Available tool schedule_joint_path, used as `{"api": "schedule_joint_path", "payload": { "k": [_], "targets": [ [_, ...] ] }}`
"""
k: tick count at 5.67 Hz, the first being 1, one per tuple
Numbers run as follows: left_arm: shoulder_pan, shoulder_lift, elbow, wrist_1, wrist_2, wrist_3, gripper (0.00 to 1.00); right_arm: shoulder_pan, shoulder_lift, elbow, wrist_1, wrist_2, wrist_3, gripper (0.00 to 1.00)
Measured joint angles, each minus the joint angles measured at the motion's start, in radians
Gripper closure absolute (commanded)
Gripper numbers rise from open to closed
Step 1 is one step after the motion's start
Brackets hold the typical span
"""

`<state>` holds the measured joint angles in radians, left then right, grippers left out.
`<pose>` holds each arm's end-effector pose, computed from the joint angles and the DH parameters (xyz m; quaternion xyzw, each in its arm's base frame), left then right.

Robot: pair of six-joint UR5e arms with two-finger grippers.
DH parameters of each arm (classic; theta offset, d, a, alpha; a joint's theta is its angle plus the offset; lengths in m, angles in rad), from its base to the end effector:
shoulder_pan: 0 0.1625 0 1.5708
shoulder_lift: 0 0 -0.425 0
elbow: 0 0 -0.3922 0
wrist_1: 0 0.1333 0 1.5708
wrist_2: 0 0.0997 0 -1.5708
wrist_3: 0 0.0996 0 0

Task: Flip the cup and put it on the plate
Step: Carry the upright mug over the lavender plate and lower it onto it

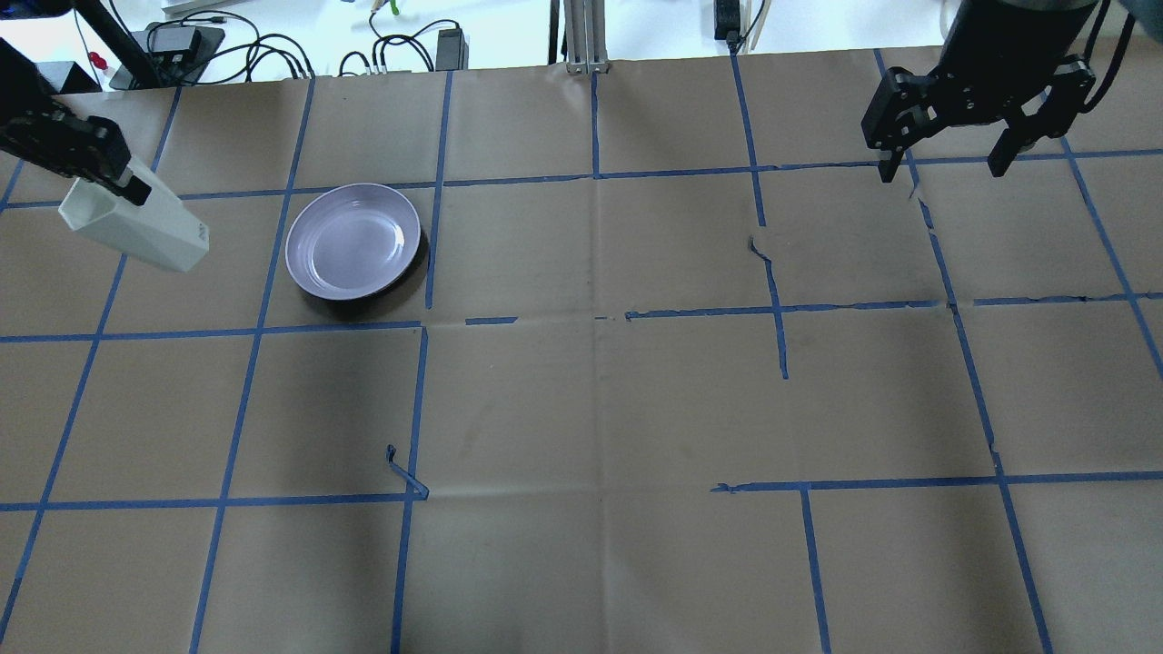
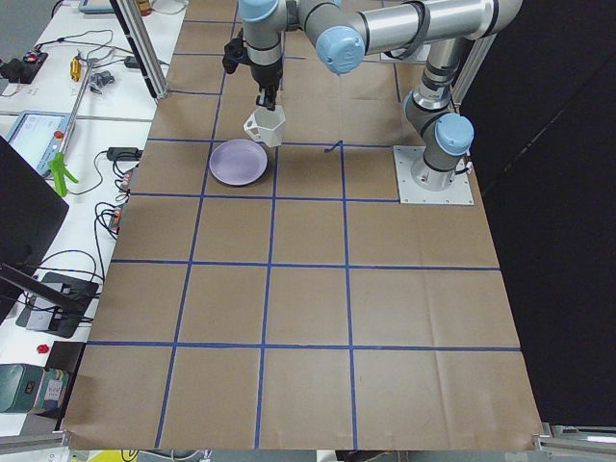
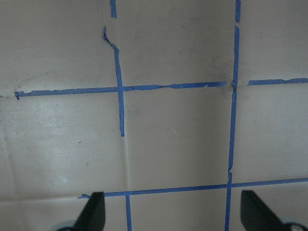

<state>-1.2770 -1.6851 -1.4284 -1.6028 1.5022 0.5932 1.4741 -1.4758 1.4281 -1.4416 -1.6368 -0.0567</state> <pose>0.0222 -0.5573 0.4960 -0.1490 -0.9882 0.0129 0.0318 0.0756 -0.5331 0.4971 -0.0186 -0.9985 -0.0431 0.0298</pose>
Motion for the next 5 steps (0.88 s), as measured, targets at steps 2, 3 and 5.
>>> {"api": "schedule_joint_path", "payload": {
  "k": [2,3,5],
  "targets": [
    [-0.135,-0.07,0.004,0.141,0.073,-0.122,1.0,0.0,0.0,0.0,0.0,0.0,0.0,0.0],
    [-0.161,-0.101,0.009,0.185,0.086,-0.148,1.0,0.0,0.0,0.0,0.0,0.0,0.0,0.0],
    [-0.183,-0.188,0.008,0.236,0.091,-0.151,1.0,0.0,0.0,0.0,0.001,0.0,0.0,0.0]
  ]
}}
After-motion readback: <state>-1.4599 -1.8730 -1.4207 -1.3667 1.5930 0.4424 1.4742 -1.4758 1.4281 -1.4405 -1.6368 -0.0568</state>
